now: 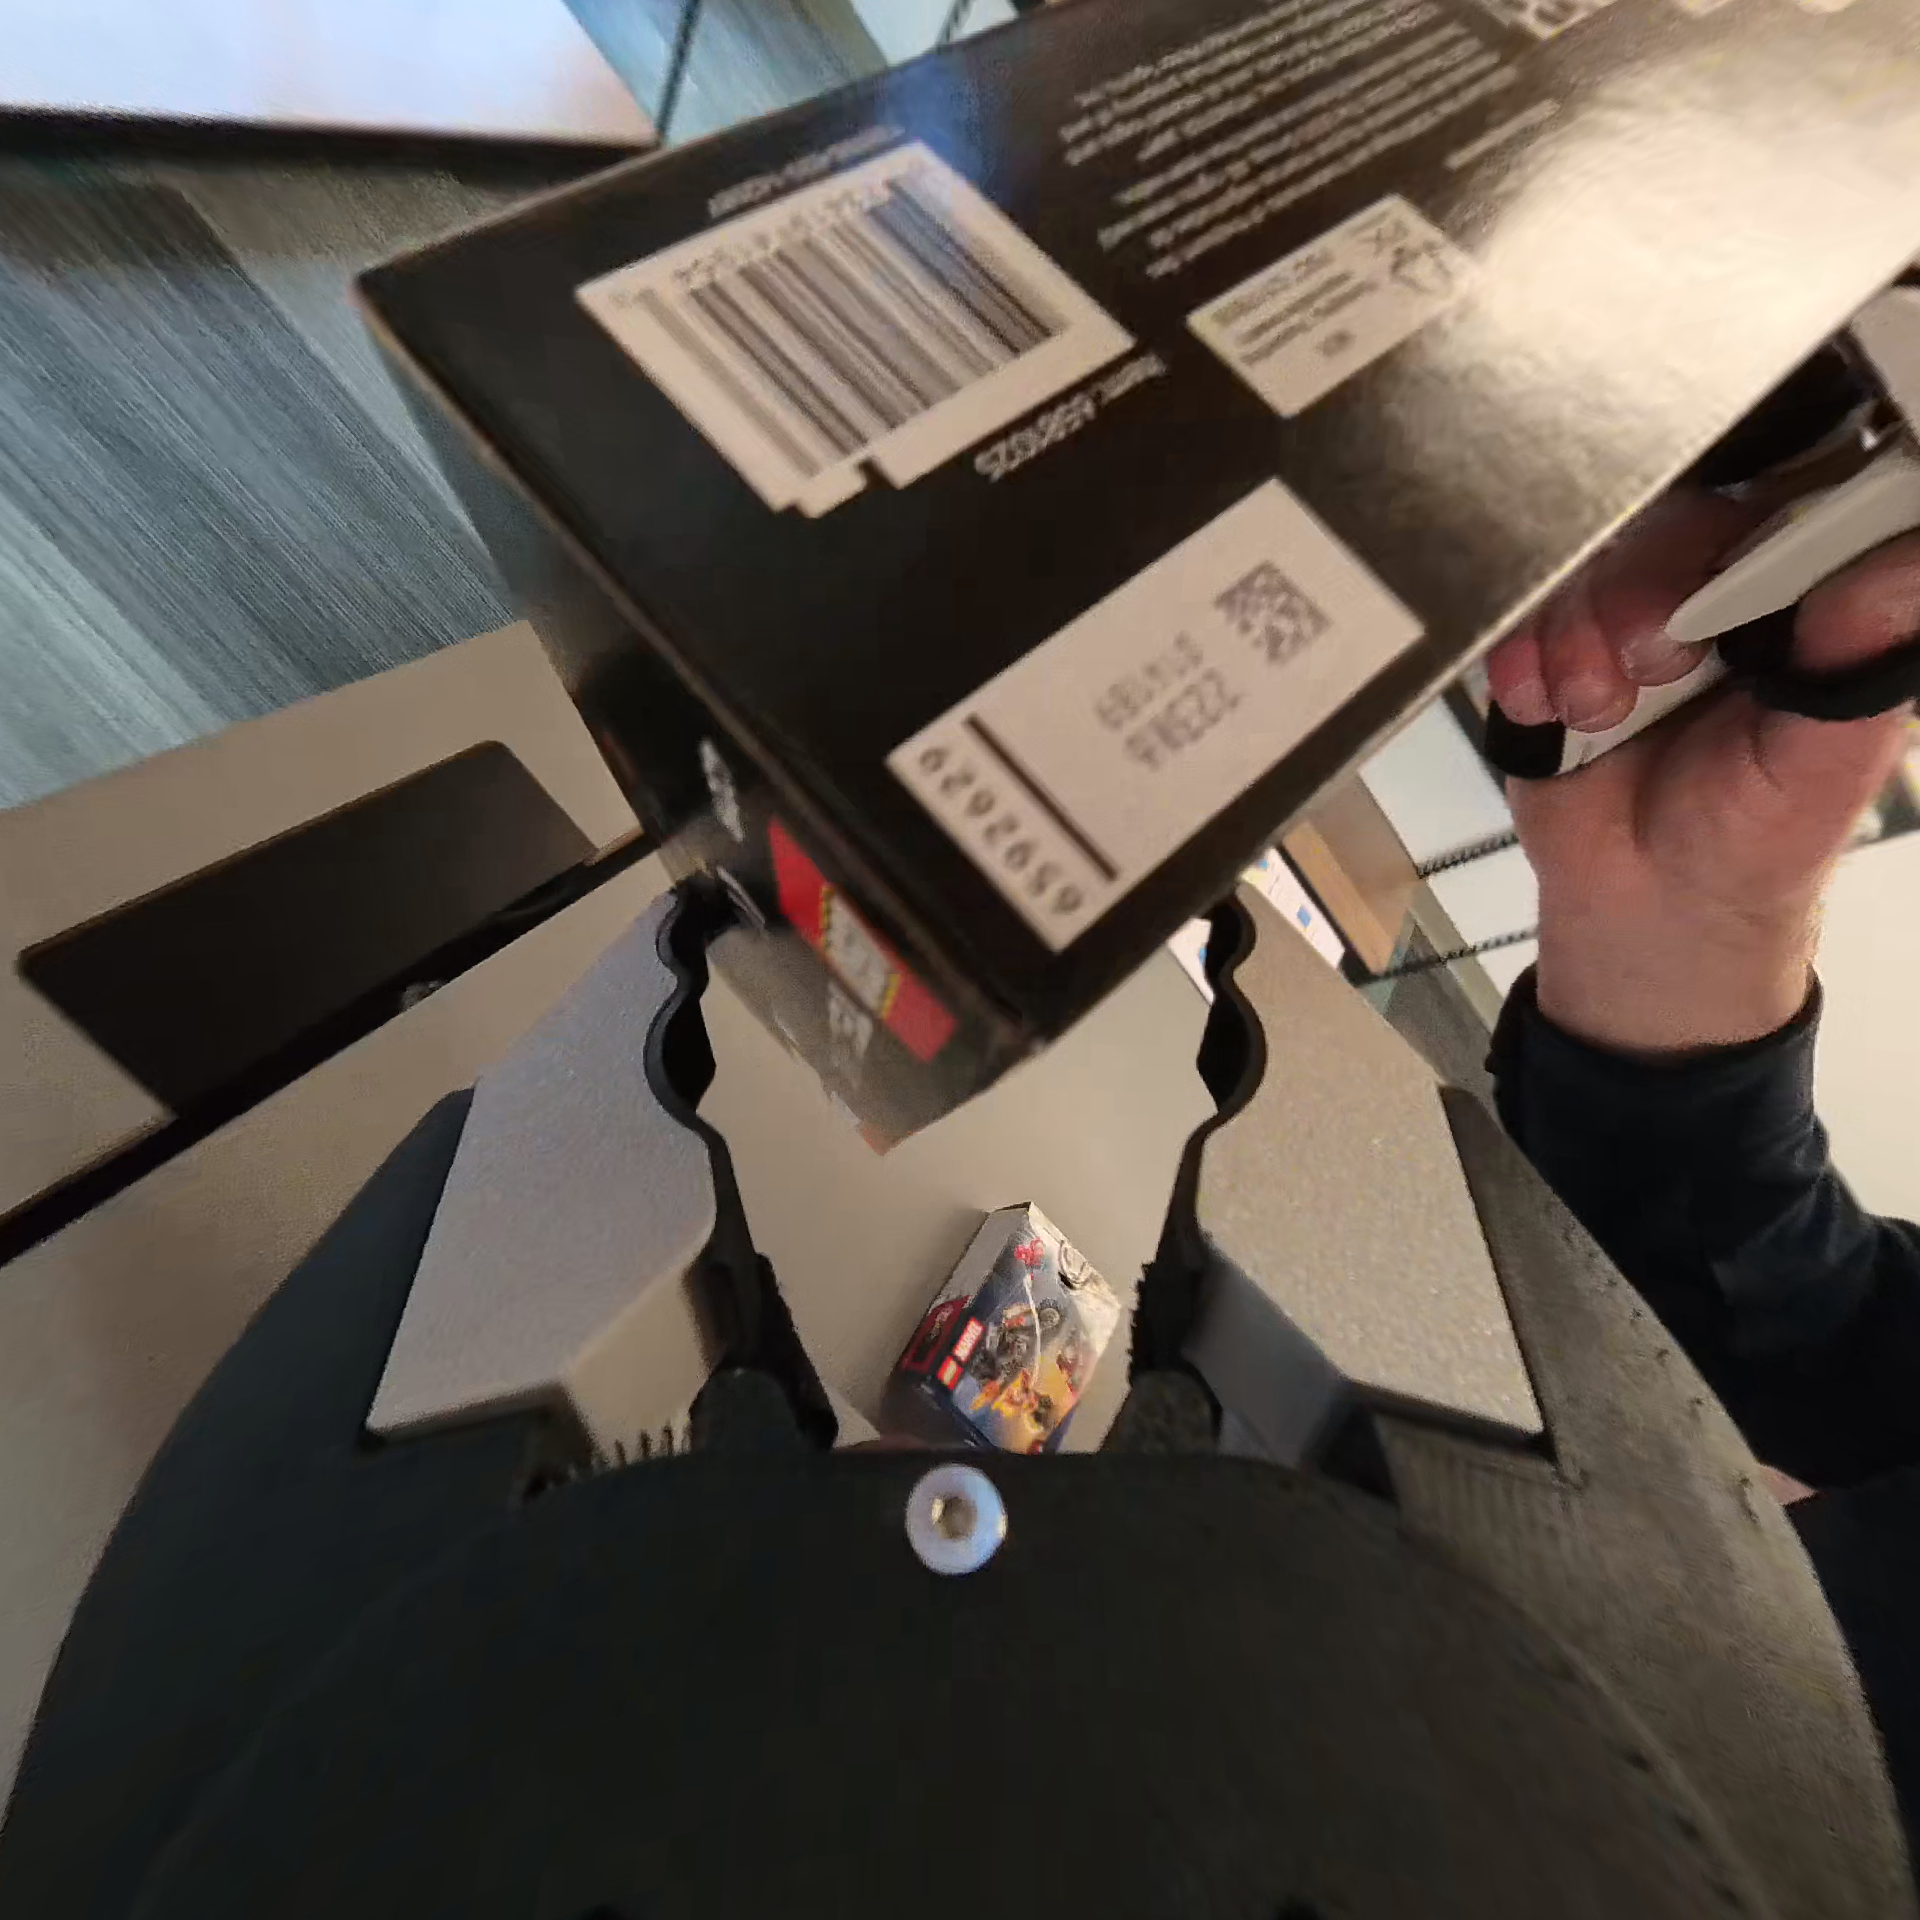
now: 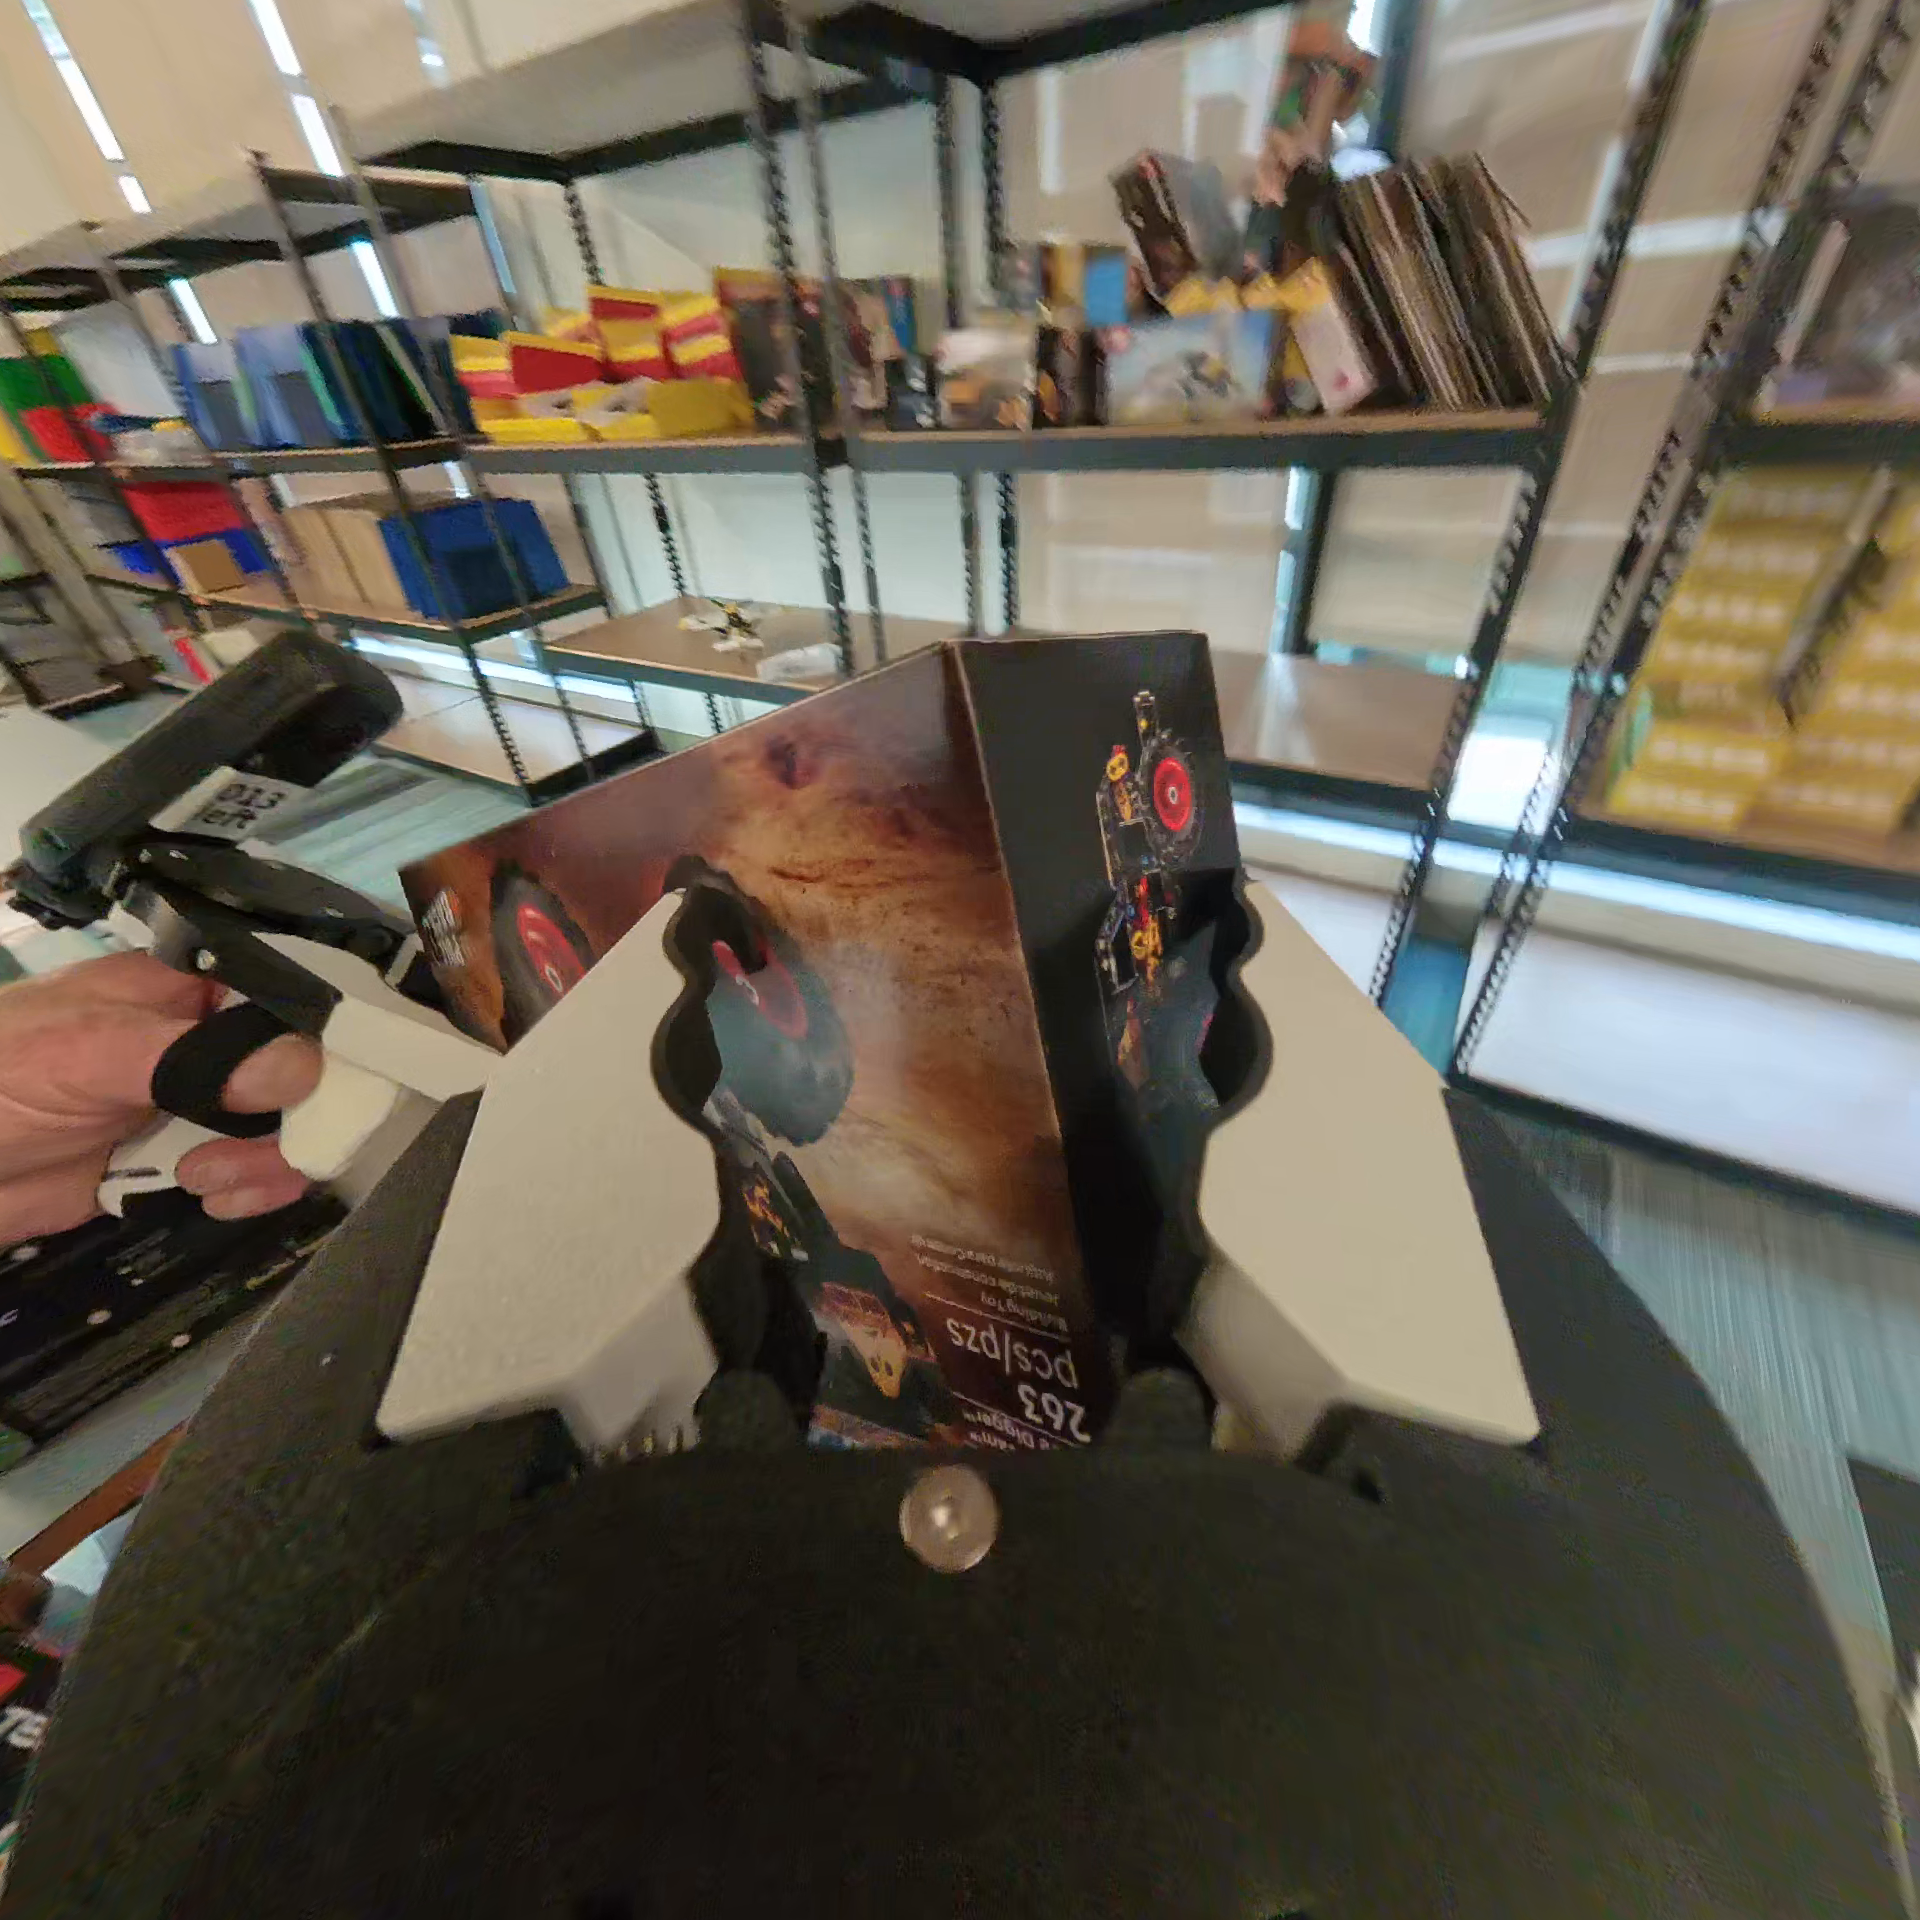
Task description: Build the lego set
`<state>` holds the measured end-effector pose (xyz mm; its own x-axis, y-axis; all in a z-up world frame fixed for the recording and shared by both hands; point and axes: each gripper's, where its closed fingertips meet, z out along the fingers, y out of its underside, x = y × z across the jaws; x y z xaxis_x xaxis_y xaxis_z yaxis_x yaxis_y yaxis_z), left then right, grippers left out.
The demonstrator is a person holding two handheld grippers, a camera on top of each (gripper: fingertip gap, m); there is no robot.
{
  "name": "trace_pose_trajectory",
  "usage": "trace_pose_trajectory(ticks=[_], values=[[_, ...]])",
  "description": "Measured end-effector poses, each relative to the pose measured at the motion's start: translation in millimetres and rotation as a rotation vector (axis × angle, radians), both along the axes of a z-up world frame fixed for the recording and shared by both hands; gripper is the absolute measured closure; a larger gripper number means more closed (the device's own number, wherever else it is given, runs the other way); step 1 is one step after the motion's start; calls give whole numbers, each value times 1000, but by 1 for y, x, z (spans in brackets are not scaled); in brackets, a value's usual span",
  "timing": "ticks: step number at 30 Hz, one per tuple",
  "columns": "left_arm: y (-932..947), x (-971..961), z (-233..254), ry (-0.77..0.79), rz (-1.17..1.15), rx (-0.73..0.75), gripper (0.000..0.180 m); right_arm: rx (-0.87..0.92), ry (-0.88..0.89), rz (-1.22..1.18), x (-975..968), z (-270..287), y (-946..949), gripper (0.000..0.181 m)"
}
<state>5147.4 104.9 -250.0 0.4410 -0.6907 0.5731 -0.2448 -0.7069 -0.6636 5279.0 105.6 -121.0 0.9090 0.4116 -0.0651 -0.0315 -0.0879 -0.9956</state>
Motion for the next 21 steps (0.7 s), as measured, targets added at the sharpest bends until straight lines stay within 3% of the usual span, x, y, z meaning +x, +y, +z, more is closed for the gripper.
trace_pose_trajectory(ticks=[12,21], values=[[-74,-261,90,-246,214,162,84,252,-190,180,-296,120,-86,90],[-138,-504,137,-205,319,248,82,334,-132,295,-530,160,-151,93]])
